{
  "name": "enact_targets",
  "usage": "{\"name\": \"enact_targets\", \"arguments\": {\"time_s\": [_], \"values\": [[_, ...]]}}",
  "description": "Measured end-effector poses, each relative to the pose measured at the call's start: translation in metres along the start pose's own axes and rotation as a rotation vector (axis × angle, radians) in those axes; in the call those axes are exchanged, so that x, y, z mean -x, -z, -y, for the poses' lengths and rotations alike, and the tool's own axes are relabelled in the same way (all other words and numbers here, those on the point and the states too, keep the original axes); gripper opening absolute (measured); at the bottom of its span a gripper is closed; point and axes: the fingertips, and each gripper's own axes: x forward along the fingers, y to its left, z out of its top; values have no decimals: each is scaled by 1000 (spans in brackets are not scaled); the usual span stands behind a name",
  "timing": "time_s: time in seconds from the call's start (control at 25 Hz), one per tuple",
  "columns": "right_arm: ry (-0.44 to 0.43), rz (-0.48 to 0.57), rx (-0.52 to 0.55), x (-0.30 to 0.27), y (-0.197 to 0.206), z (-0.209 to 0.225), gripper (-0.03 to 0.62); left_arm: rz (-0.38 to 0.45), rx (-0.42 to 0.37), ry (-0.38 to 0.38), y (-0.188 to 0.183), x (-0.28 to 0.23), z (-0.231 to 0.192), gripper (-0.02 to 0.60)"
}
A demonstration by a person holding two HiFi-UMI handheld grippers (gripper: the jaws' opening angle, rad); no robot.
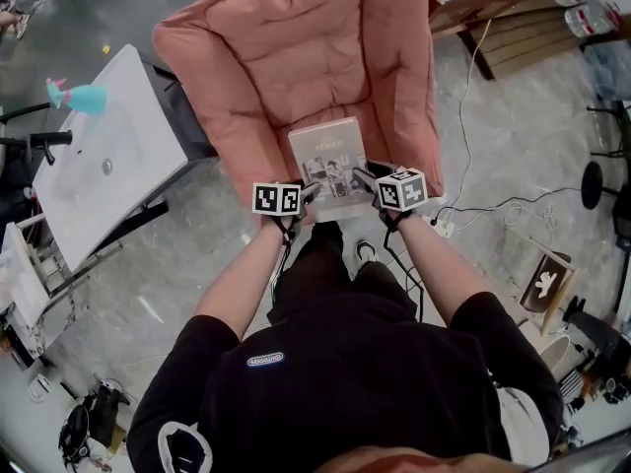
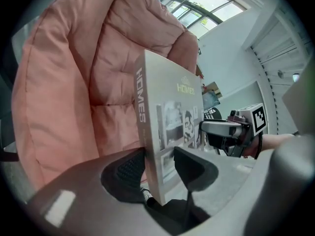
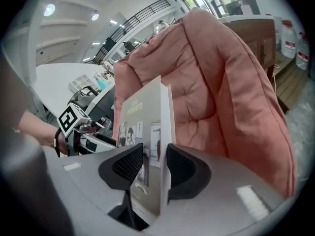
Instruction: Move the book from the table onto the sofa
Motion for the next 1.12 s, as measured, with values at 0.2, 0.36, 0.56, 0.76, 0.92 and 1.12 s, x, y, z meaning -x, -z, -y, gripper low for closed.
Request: {"name": "enact_targets", "arguments": {"time_s": [0.2,0.36,0.56,0.76,0.92,1.12], "values": [[18,-22,-21,-22,8,17,178,-38,-2,7,-1,-24,-21,192],[25,-37,-41,-34,17,31,176,-71,-4,18,2,-41,-32,190],[45,-58,-59,-51,29,53,176,-93,5,26,5,-68,-45,190],[54,-74,-75,-71,41,76,176,-100,22,28,9,-94,-61,189],[56,-85,-70,-90,43,94,175,-85,46,23,9,-111,-74,186],[51,-110,-51,-112,49,109,170,-77,63,12,14,-127,-91,180]]}}
